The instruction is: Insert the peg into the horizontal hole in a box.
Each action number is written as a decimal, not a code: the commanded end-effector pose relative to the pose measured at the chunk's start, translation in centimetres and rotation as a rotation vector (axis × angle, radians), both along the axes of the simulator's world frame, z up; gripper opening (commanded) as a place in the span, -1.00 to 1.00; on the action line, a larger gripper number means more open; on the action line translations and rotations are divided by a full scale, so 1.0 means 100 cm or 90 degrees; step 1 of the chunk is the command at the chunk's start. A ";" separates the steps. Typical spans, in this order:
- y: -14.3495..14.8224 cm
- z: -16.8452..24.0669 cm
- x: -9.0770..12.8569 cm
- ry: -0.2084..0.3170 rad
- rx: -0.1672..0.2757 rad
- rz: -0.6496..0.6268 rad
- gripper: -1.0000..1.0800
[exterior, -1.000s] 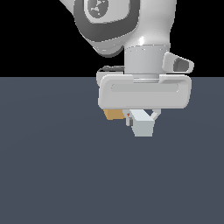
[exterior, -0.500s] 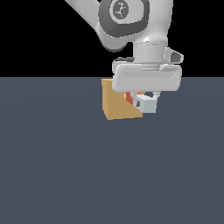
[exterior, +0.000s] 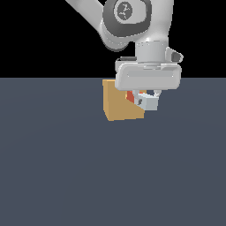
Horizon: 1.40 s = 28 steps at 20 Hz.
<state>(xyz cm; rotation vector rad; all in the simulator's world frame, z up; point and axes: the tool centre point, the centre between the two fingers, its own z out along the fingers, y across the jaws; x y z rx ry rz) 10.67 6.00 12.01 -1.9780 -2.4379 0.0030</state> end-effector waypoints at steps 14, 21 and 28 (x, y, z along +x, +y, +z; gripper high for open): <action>0.011 0.002 -0.002 -0.001 0.000 0.001 -1.00; 0.064 0.003 -0.014 -0.002 0.000 0.001 -1.00; 0.094 0.004 -0.020 -0.003 0.000 0.001 -1.00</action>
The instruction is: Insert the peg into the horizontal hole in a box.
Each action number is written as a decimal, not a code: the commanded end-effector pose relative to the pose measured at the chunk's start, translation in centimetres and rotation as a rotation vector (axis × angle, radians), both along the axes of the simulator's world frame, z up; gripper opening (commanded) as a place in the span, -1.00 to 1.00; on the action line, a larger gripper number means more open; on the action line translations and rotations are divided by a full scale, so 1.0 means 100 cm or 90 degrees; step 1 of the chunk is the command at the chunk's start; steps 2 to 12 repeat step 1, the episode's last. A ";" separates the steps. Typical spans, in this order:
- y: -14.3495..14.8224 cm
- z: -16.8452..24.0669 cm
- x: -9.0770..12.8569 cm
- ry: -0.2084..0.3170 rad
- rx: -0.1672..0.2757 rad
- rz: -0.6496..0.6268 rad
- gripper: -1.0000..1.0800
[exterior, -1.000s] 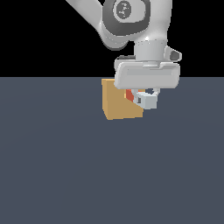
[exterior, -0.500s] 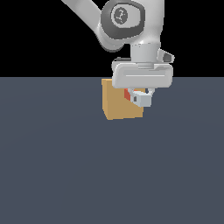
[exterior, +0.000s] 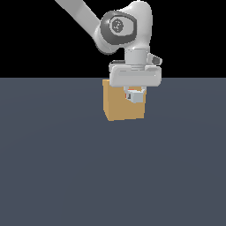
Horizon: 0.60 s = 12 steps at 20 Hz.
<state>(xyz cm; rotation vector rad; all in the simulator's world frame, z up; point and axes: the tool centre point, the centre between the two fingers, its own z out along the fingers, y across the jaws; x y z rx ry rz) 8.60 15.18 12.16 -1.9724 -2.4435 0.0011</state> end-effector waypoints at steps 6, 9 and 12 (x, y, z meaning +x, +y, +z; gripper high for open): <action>0.003 0.002 0.000 -0.002 0.000 -0.002 -1.00; 0.003 0.002 0.000 -0.002 0.000 -0.002 -1.00; 0.003 0.002 0.000 -0.002 0.000 -0.002 -1.00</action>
